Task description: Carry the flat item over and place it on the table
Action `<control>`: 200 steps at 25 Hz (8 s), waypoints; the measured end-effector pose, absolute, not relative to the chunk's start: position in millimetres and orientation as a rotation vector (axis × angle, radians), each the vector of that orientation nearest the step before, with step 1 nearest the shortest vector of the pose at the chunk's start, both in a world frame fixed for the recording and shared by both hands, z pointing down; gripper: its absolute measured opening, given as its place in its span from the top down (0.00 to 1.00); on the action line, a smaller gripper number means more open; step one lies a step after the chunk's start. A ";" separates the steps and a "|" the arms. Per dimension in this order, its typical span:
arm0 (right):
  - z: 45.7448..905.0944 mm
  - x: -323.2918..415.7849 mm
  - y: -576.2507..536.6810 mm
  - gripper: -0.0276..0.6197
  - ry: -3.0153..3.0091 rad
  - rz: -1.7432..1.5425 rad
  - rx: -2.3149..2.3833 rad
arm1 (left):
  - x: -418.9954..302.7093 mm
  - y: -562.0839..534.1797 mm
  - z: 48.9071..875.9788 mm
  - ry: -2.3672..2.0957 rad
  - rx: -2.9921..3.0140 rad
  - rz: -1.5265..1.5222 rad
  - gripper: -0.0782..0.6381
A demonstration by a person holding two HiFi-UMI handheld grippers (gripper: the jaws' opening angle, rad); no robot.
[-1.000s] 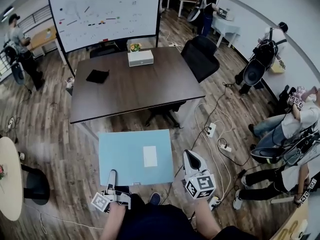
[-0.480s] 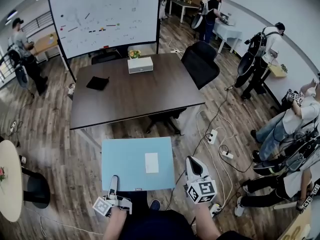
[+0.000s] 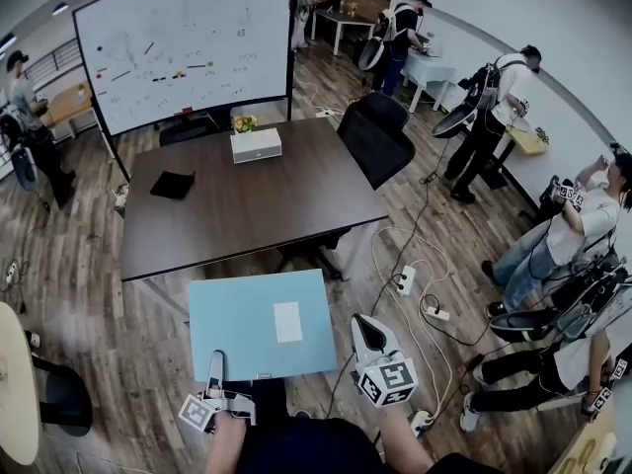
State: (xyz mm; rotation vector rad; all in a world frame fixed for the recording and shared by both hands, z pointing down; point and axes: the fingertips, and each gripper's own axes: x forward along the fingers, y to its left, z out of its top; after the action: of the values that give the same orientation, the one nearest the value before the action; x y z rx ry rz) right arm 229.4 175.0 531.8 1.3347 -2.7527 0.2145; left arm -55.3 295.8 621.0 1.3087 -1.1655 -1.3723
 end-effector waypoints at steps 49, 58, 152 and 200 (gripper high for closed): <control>519.6 70.5 -155.7 0.95 -2.590 0.250 1.654 | -232.5 -99.7 637.8 -1.026 1.343 -1.263 0.52; 526.2 63.6 -225.8 0.95 -2.642 0.233 1.629 | -227.9 -167.0 664.4 -1.045 1.326 -1.254 0.52; 547.4 64.2 -394.2 0.95 -2.739 0.406 1.451 | -219.8 -426.9 652.9 -1.307 1.473 -1.228 0.16; 556.6 70.4 -430.9 0.95 -2.634 0.069 1.453 | -168.7 -383.2 552.6 -1.773 2.440 -0.046 0.89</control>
State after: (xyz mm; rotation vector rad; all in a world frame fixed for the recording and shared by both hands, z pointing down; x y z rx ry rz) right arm 70.4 -430.9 556.6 1.4525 -2.6339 0.0695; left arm -168.7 -383.2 552.6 2.4396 -1.7733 -0.0455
